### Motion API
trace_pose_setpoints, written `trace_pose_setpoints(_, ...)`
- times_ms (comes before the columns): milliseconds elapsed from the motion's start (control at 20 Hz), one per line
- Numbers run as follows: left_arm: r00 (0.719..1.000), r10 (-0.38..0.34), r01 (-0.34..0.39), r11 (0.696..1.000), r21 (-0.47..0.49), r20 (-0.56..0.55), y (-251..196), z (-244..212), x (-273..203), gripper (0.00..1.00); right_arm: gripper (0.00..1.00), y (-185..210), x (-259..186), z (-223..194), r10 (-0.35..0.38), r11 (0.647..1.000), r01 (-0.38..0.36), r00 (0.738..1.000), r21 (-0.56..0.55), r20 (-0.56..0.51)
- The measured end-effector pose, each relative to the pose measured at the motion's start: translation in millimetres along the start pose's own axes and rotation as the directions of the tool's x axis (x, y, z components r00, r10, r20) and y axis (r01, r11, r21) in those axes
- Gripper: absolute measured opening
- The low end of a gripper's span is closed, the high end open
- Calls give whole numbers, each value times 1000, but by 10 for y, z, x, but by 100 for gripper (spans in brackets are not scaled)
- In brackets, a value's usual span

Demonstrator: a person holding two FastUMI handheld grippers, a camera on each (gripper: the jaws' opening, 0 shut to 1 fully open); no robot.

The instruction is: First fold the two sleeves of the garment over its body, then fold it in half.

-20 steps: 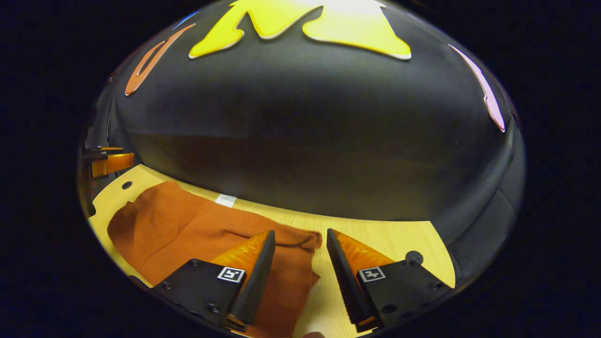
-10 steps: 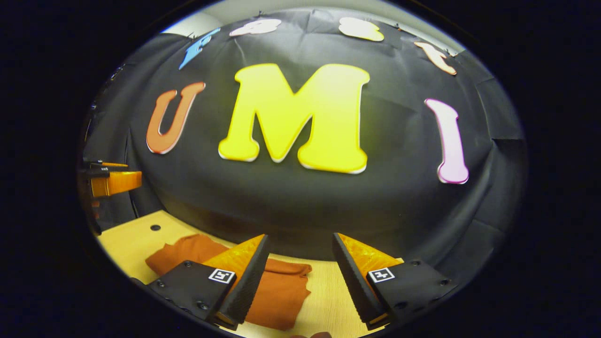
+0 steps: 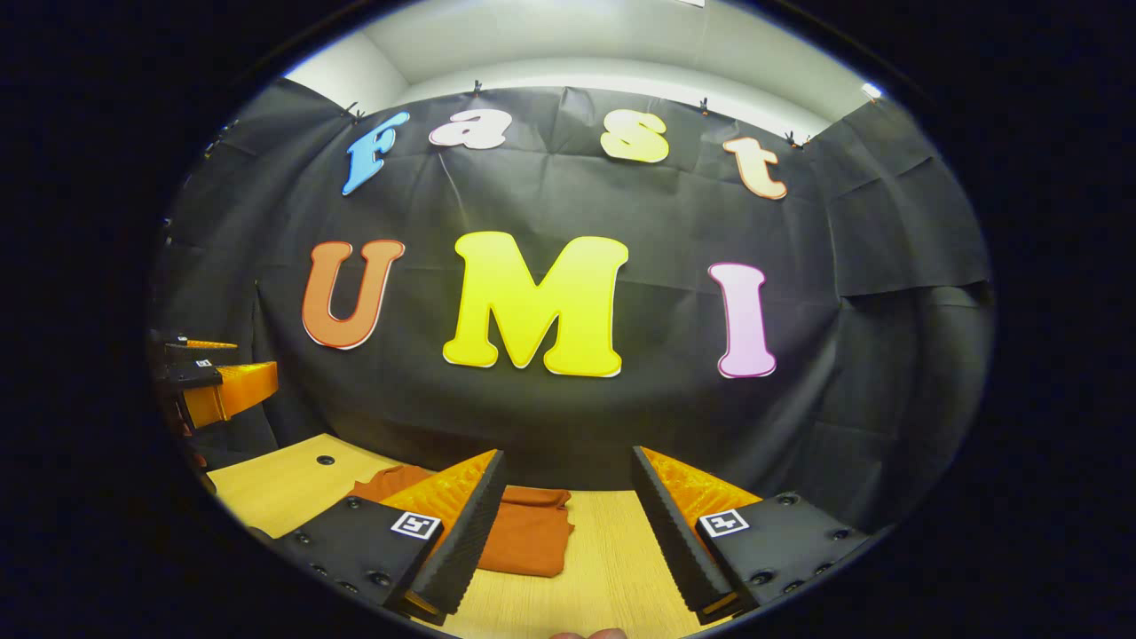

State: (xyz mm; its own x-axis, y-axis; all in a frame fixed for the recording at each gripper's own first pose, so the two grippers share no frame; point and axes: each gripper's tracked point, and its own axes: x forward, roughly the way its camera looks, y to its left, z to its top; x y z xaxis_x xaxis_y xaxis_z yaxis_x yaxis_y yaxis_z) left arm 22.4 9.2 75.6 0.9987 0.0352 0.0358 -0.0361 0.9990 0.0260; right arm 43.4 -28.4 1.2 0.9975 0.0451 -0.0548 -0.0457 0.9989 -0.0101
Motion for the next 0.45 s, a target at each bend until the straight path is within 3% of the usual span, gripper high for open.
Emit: trace_pose_setpoints(450,998,-61,61,998,-9,28,2,119,-613,99,90,269,-758,178,1,1000,-1,999,-1,43)
